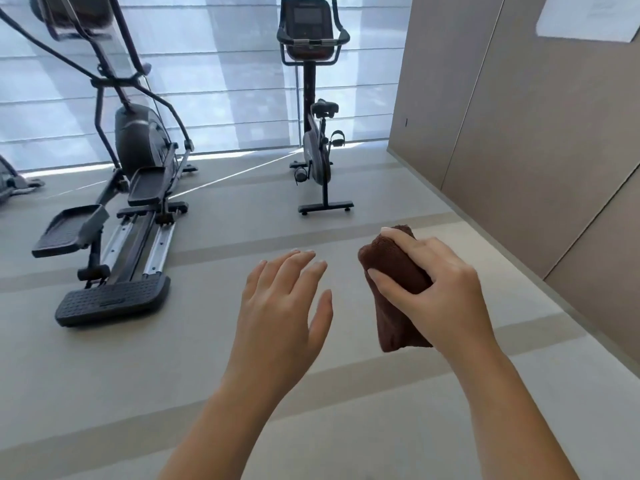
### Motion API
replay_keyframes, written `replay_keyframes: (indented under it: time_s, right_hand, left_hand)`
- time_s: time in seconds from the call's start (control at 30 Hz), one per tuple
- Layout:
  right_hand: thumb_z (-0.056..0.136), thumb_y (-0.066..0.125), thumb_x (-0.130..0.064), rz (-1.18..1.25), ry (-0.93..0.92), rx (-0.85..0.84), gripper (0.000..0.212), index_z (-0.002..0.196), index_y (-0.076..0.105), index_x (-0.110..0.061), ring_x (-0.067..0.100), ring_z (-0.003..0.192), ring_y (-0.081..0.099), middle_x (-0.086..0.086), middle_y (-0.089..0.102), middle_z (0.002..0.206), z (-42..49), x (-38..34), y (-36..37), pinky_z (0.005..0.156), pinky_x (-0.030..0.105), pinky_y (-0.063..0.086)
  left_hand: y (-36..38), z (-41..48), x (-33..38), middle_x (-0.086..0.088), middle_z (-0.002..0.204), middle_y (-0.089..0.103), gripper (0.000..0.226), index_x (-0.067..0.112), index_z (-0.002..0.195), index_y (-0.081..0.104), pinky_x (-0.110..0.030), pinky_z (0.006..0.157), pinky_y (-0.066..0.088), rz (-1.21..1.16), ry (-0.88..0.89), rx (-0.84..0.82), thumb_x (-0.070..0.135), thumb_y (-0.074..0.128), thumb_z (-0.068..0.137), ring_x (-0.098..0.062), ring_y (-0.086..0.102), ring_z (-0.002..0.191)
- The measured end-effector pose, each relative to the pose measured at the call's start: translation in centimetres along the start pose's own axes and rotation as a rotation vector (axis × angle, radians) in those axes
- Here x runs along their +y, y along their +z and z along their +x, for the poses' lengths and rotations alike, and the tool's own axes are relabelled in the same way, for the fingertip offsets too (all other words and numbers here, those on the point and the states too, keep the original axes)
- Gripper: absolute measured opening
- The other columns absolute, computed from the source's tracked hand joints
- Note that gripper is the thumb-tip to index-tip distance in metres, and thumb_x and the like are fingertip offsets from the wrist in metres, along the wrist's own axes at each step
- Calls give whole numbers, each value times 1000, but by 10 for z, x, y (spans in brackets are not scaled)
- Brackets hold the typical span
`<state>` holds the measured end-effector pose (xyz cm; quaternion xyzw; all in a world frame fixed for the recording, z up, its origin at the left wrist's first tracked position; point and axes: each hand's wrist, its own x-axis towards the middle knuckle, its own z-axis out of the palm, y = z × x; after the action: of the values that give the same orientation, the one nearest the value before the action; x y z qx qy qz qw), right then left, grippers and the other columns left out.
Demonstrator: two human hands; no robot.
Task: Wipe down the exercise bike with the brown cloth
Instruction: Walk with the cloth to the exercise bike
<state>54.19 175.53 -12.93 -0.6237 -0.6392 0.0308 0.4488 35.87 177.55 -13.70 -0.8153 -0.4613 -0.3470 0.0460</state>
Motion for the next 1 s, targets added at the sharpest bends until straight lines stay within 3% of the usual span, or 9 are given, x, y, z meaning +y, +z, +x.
replay_keyframes:
  time_s: [0.4, 0.63, 0.77, 0.87, 1.0]
  right_hand:
    - [72, 63, -45, 8, 49, -72, 49, 119, 59, -34, 14, 81, 59, -5, 61, 95, 178, 87, 111, 72, 19, 44]
    - [72, 64, -45, 4, 44, -70, 47, 118, 58, -39, 5, 83, 54, -9, 61, 99, 336, 109, 212, 74, 15, 42]
    - [72, 64, -44, 42, 40, -85, 46, 117, 58, -39, 8, 87, 56, -7, 62, 100, 425, 109, 269, 77, 21, 46]
    - [71, 63, -45, 61, 27, -108, 48, 118, 58, -37, 8, 87, 57, -6, 62, 100, 472, 116, 308, 78, 21, 47]
    - [71, 63, -45, 68, 36, -158, 48, 119, 58, -37, 7, 86, 56, -7, 63, 100, 523, 132, 352, 77, 14, 45]
  left_hand:
    - [127, 163, -101, -8, 111, 65, 36, 7, 109, 64, -40, 95, 40, -63, -43, -31, 28, 45, 85, -25, 57, 107]
    - [192, 294, -217, -9, 112, 64, 36, 5, 108, 64, -38, 95, 39, -138, -48, 40, 26, 45, 85, -27, 57, 106]
    - [214, 370, -288, -9, 113, 64, 35, 5, 109, 63, -38, 96, 36, -117, -65, 104, 24, 46, 85, -27, 55, 108]
    - [233, 410, -329, -9, 113, 63, 35, 6, 109, 63, -42, 96, 38, -91, -93, 93, 25, 46, 85, -27, 55, 109]
    - [257, 455, -373, -8, 116, 63, 38, 7, 112, 62, -35, 98, 31, -91, -120, 26, 28, 44, 86, -26, 53, 111]
